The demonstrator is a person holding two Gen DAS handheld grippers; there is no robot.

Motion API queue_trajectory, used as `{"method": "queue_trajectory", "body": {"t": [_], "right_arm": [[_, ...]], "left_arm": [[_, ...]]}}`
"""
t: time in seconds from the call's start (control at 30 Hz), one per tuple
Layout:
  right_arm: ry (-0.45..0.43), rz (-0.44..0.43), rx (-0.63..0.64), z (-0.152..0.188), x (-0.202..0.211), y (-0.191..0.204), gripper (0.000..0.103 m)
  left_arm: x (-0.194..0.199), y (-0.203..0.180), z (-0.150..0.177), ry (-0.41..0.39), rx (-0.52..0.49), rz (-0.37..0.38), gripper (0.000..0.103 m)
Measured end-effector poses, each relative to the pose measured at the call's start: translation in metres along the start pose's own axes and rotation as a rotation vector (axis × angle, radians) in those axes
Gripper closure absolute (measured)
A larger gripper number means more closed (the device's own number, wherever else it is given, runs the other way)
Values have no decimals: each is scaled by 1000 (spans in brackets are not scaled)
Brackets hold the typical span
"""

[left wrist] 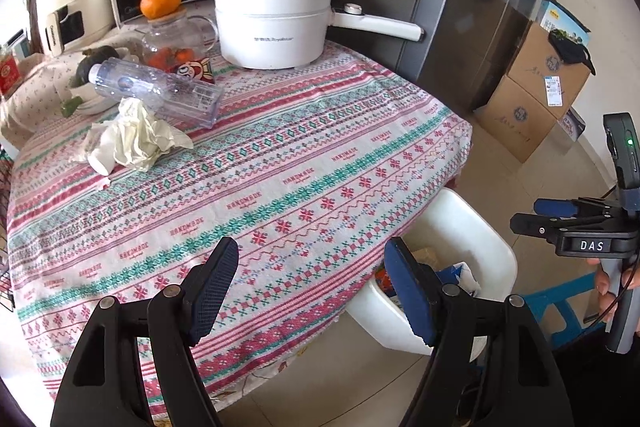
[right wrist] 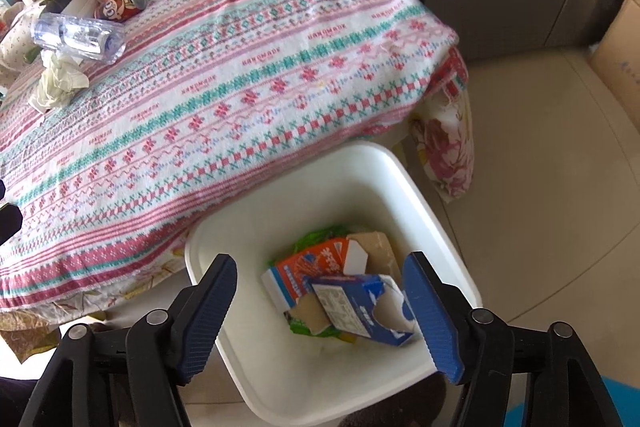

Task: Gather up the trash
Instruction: 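Move the left gripper to the crumpled cream paper and grasp it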

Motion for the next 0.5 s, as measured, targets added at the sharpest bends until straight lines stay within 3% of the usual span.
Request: {"method": "queue_trajectory", "body": {"t": [0.33, 0.5], "right_arm": [[-29, -16, 53, -31, -2, 51, 22], [-33, -15, 78, -48, -10, 79, 22]], "left_arm": [[-4, 98, -17, 5, 184, -87, 25], [-20, 146, -29, -1, 319, -41, 25]]}}
Point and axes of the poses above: each gripper's, at about its wrist camera, not at the fingertips, and x roughly against the way its jaws point, y to its left, z to its underside, the point moved 7 cm from there along -x, roughly the way its jaws point, and after that the axes turned 15 degrees about y, right-handed, at the moved point
